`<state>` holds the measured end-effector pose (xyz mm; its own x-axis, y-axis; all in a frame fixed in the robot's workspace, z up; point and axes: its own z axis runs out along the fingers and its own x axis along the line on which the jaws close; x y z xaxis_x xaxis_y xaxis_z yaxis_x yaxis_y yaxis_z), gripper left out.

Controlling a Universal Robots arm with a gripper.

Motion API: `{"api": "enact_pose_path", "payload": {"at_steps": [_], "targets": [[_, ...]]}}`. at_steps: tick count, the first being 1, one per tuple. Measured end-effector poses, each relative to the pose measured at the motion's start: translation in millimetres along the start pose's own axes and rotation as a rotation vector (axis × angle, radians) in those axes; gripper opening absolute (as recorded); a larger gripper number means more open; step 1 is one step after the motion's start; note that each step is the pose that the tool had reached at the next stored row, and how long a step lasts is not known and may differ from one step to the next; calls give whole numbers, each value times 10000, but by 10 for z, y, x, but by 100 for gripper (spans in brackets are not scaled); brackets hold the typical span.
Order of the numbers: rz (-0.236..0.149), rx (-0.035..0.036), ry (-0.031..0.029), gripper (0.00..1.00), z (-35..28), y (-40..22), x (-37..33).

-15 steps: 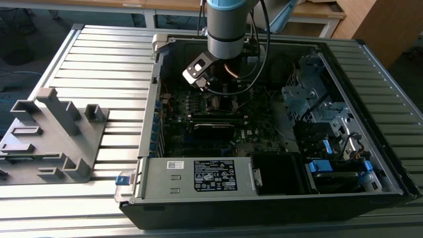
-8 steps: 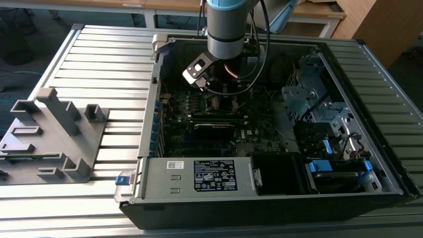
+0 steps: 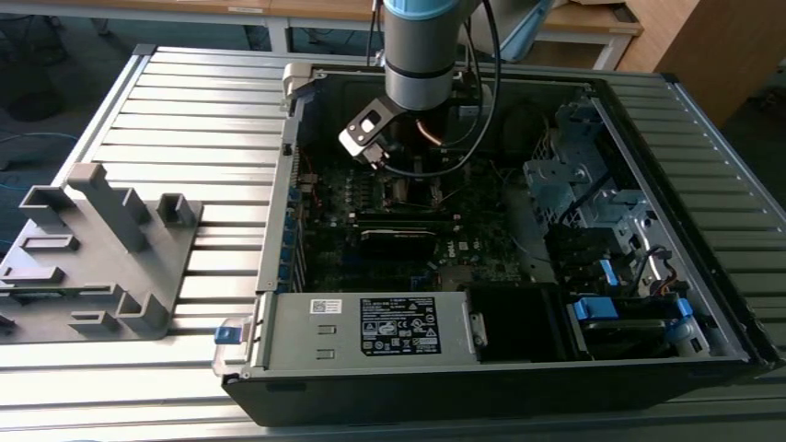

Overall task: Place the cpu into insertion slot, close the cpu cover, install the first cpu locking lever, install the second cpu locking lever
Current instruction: 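Place the cpu into insertion slot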

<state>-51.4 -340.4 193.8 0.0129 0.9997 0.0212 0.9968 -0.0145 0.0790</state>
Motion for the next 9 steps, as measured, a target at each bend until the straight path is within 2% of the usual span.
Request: {"api": "enact_pose_path", "payload": {"at_steps": [9], "targets": [[-1,0,0,54,14,-1,0]]}}
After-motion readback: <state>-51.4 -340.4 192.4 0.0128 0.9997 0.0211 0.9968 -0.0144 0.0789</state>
